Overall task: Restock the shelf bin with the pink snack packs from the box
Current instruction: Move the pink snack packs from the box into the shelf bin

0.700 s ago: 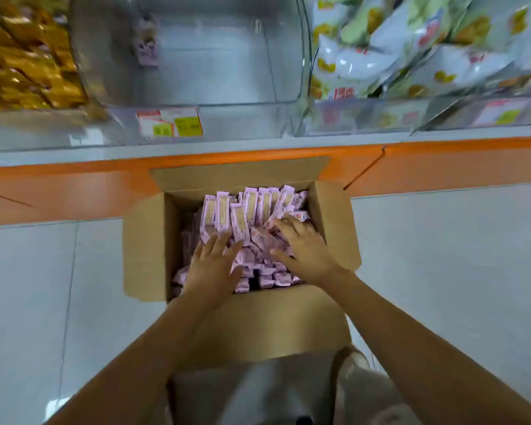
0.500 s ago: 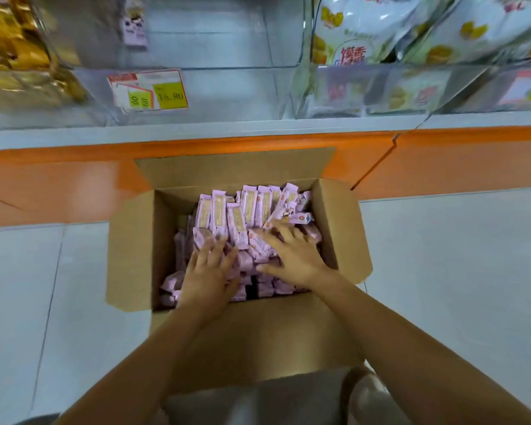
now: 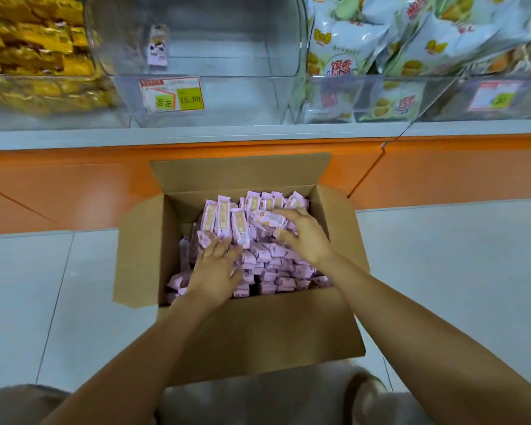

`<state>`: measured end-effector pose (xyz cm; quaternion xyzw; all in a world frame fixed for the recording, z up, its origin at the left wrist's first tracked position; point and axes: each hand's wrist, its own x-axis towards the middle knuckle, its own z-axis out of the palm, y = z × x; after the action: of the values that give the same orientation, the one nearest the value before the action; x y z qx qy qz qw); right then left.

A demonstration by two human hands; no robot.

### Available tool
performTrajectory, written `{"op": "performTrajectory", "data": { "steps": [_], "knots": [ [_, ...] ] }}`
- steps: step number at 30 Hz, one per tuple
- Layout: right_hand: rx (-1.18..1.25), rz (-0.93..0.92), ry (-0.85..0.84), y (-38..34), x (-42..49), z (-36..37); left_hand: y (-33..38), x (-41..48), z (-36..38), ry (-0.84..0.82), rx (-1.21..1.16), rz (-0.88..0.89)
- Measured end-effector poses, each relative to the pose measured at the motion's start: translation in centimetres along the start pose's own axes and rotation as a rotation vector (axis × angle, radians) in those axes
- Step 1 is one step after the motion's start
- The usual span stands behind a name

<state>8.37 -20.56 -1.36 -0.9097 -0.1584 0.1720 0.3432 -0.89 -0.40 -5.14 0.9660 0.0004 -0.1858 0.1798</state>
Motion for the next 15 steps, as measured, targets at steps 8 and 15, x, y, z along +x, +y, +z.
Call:
{"op": "performTrajectory", "data": {
  "steps": [8, 15],
  "knots": [
    [0.725, 0.138, -0.095, -5.5, -3.9, -4.9, 5.2, -3.0, -7.4, -0.005, -1.249, -0.294],
    [0.904, 0.213, -0.131, -9.0, -7.3, -5.4, 7.9, -7.6, -10.0, 0.225, -1.616, -0.181]
  ]
}}
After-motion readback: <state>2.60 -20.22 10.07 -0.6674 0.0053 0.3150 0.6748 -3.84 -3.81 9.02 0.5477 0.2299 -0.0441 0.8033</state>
